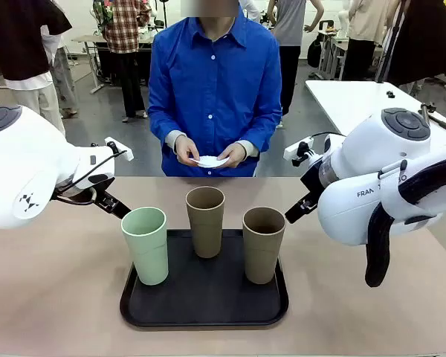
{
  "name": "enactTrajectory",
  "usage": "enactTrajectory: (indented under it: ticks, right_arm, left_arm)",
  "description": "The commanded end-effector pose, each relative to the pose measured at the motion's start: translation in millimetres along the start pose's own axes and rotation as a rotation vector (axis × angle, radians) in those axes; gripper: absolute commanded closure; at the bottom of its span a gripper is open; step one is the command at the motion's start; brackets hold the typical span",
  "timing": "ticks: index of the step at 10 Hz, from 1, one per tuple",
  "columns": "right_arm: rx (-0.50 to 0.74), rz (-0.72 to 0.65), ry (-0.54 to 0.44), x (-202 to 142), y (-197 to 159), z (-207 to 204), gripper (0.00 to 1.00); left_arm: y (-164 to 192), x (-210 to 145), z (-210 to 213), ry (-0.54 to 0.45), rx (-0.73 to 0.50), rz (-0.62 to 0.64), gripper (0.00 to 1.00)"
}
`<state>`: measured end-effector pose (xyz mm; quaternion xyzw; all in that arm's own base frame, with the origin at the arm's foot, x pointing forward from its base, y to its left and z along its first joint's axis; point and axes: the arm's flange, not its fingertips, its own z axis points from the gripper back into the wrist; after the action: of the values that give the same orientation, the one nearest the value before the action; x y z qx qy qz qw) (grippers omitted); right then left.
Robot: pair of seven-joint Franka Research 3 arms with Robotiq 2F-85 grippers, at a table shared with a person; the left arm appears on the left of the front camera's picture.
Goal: Place coasters on the table and set cups on them.
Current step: Pick up one Reusable plastic cup and place it on a coaster set by the human.
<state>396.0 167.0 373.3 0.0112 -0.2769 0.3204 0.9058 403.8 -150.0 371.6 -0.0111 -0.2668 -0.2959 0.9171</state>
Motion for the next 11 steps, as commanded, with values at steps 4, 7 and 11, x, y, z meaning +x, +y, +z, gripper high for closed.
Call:
enactTrajectory:
  ticks: [4,7,11]
  right_arm:
    - [0.000,0.000,0.000,0.0,0.0,0.0,0.00]
    - [0.000,0.000,0.000,0.0,0.0,0.0,0.00]
    - [0.000,0.000,0.000,0.0,0.0,0.0,0.00]
  left_arm:
    - [-0.1,0.0,0.0,0.000,0.000,0.000,0.00]
    - [-0.1,0.0,0.0,0.000,0.000,0.000,0.00]
    - [-0.1,0.0,0.0,0.000,0.000,0.000,0.00]
